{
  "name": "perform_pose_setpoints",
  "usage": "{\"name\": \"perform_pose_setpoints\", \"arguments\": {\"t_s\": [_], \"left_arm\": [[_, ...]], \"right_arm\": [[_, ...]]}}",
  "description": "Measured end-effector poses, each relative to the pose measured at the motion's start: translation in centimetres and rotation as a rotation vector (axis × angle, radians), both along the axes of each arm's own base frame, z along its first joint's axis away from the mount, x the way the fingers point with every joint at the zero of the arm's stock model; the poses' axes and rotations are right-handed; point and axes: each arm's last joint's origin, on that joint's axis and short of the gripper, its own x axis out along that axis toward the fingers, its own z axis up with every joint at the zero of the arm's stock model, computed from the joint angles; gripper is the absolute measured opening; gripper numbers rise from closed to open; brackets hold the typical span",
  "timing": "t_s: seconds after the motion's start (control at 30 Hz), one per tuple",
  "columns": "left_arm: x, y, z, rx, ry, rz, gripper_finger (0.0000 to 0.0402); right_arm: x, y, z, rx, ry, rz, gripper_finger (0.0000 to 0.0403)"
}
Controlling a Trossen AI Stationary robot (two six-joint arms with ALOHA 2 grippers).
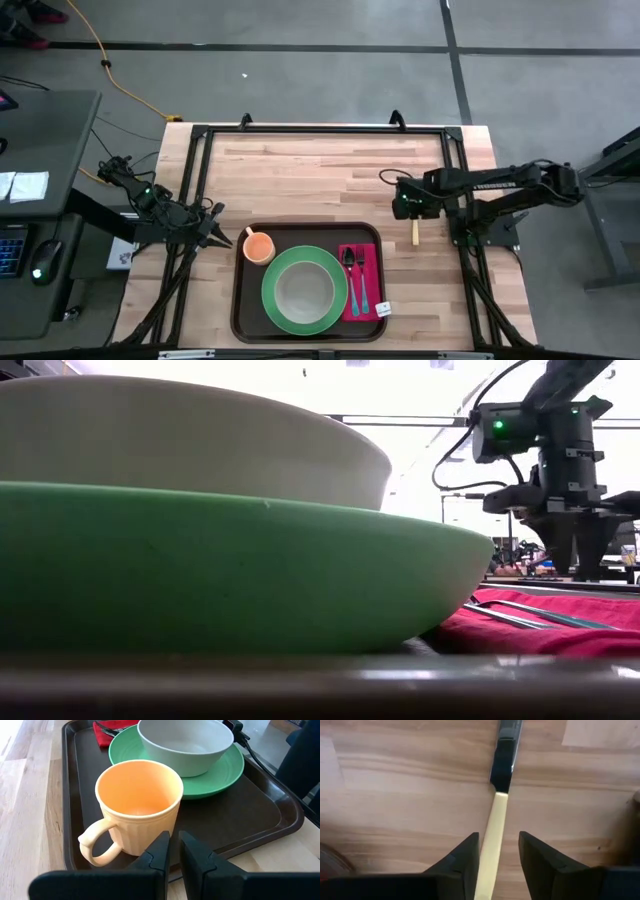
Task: Set up tray
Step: Put the knife on the top of the table napkin to the right of the blue fork on the brown serving tray
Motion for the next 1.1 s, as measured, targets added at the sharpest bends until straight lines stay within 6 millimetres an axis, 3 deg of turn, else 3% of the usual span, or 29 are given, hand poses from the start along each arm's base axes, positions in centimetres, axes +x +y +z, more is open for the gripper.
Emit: {"name": "perform_pose_setpoints", "arguments": {"t_s": [0.47, 1.1], "left_arm": [[0.0, 0.1, 0.0, 0.013, -0.009, 0.029, 0.0072], [0.1, 0.2, 0.0, 0.024, -0.016, 0.054, 0.0072]], "right_arm": [[0.1, -1.3, -0.2, -0.018, -0.018, 0.000, 0.0131], [1.1, -2.0, -2.7, 0.017, 0.085, 0.055, 0.0131]]}}
